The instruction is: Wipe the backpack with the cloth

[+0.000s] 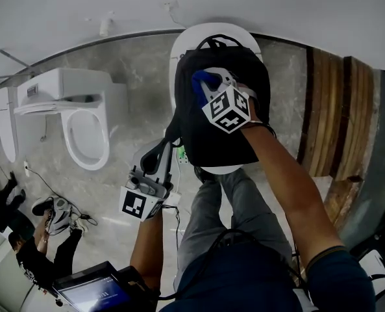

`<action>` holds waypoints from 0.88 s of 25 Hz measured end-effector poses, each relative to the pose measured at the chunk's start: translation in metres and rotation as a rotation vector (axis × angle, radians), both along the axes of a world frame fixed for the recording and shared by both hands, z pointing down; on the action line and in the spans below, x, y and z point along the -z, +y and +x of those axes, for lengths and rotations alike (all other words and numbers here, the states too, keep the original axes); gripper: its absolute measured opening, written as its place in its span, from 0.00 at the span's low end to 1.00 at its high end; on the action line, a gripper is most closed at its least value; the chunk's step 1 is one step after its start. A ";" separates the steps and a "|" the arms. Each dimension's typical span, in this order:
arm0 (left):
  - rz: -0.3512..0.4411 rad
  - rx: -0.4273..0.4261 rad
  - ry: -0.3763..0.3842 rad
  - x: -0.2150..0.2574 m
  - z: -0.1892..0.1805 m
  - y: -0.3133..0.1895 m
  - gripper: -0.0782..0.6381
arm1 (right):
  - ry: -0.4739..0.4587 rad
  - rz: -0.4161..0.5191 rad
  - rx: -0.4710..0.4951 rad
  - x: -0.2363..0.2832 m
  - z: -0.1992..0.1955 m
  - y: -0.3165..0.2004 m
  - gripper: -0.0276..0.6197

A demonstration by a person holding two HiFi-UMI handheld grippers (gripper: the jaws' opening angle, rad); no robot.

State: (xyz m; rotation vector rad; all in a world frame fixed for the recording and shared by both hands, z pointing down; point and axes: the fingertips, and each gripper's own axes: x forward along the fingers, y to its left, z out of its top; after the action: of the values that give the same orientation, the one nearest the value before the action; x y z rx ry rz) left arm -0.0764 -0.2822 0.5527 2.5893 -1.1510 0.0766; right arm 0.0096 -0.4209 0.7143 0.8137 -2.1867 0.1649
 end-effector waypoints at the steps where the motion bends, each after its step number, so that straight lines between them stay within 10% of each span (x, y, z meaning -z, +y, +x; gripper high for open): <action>1: 0.000 0.000 0.000 0.001 0.000 0.000 0.11 | -0.062 -0.013 0.005 0.006 -0.006 0.005 0.09; 8: 0.007 -0.006 0.004 0.017 0.002 -0.001 0.11 | -0.290 -0.009 -0.104 0.036 0.000 0.052 0.09; 22: 0.064 -0.071 0.020 0.067 0.009 0.030 0.11 | -0.390 0.112 -0.396 0.076 0.072 0.130 0.09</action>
State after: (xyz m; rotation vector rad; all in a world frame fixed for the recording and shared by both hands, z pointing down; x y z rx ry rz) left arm -0.0675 -0.2520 0.4857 2.6805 -1.0714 0.0294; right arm 0.0815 -0.2909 0.6379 1.3704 -2.3819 0.4313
